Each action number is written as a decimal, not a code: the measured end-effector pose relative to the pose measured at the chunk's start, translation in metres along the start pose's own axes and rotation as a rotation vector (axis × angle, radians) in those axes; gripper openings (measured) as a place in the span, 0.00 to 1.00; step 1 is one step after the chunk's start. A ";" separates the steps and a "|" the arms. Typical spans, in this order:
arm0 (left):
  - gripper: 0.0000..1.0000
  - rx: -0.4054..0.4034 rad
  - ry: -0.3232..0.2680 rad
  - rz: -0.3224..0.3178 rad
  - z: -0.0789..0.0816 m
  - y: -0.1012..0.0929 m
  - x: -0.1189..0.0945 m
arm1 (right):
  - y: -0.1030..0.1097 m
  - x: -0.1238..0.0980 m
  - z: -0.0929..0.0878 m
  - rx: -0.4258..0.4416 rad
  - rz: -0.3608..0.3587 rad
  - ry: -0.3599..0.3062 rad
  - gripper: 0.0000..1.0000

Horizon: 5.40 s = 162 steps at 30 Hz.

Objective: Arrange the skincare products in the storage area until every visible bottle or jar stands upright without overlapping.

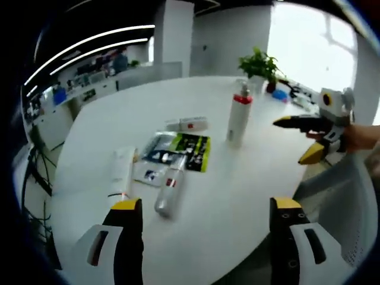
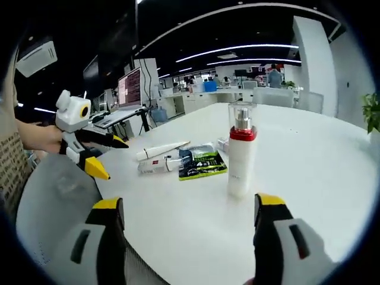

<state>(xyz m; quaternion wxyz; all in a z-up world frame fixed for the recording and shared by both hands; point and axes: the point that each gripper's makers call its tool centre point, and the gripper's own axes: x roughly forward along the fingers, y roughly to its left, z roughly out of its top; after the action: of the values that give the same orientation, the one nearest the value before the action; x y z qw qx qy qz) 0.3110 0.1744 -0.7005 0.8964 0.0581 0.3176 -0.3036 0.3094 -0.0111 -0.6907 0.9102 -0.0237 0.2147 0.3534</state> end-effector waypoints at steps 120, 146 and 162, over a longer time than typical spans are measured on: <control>0.81 -0.045 0.149 0.119 0.015 0.107 0.039 | -0.010 -0.013 -0.032 0.148 -0.062 0.007 0.90; 0.60 -0.032 0.309 0.127 0.013 0.140 0.084 | -0.014 -0.013 -0.050 0.208 -0.115 0.032 0.90; 0.44 -0.002 0.436 0.124 0.011 0.155 0.103 | -0.017 -0.017 -0.062 0.241 -0.145 0.044 0.90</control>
<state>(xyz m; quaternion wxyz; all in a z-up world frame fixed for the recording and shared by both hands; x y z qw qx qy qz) 0.4704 0.2443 -0.7674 0.8237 0.1408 0.5000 -0.2276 0.2863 -0.0466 -0.7414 0.9247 0.0624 0.2731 0.2578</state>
